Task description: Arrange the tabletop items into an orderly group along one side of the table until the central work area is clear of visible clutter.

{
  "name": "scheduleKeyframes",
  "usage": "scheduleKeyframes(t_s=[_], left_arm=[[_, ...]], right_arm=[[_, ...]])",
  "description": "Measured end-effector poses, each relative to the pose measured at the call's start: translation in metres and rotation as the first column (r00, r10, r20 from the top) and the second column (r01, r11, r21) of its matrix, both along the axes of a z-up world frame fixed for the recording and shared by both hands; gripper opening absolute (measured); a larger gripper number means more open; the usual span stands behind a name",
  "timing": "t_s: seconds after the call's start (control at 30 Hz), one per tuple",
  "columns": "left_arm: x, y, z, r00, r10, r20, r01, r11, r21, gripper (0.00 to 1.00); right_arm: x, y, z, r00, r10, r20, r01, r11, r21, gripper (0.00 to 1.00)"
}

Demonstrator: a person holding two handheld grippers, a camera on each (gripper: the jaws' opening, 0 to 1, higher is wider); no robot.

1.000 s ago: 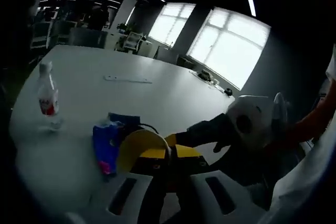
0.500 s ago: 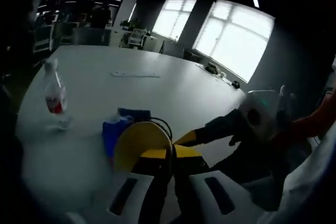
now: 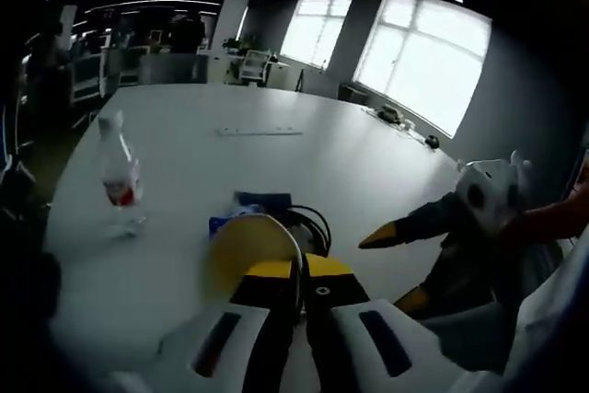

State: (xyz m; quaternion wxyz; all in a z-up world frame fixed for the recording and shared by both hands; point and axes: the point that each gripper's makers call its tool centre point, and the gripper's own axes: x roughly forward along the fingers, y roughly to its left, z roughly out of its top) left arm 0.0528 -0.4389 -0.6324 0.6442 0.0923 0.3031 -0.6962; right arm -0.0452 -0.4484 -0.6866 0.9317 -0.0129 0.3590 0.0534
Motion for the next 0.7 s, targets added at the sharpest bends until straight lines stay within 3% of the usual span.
scheduleKeyframes(t_s=[0.37, 0.7], left_arm=[[0.006, -0.001, -0.012, 0.999, 0.000, 0.038, -0.001, 0.999, 0.035, 0.00], [0.008, -0.005, -0.014, 0.997, -0.022, 0.075, 0.018, 0.999, 0.050, 0.00]], right_arm=[[-0.021, -0.023, 0.002, 0.993, -0.114, 0.003, 0.114, 0.993, 0.020, 0.52], [-0.029, -0.026, 0.001, 0.986, -0.165, 0.004, 0.165, 0.985, 0.042, 0.50]])
